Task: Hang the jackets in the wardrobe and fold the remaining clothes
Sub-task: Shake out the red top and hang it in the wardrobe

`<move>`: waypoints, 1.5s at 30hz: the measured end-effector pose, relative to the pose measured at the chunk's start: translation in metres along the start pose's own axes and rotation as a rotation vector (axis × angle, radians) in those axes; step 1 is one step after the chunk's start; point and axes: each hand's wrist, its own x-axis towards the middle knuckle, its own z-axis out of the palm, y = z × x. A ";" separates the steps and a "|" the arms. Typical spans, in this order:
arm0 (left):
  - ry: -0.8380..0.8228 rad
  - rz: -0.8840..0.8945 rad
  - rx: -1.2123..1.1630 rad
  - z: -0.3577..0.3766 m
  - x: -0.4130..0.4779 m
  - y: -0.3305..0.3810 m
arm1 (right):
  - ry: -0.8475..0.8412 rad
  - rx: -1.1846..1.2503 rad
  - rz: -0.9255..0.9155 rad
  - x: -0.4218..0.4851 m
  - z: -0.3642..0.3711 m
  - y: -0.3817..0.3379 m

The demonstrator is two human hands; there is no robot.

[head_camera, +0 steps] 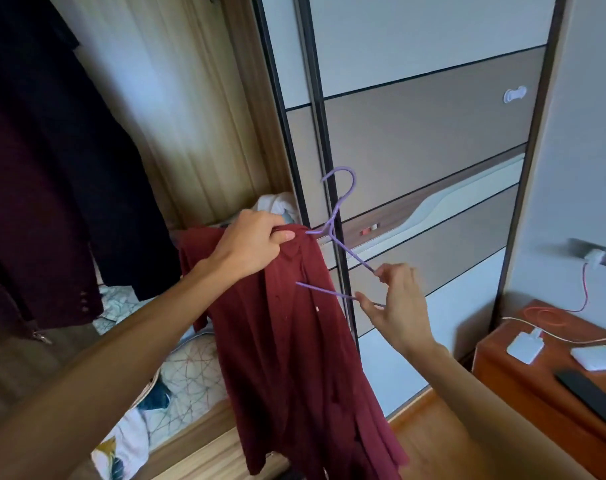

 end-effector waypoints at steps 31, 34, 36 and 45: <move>0.149 -0.082 -0.035 -0.026 -0.037 -0.053 | -0.333 0.201 0.178 0.090 -0.009 0.002; 0.133 -0.101 -0.035 -0.017 -0.033 -0.046 | -0.289 0.286 0.134 0.088 -0.014 -0.021; 0.157 -0.115 -0.091 -0.009 -0.030 -0.032 | -0.288 0.345 0.108 0.087 -0.015 -0.040; 0.289 -0.334 -0.690 -0.008 -0.018 -0.012 | -0.107 0.175 -0.285 0.088 -0.021 -0.079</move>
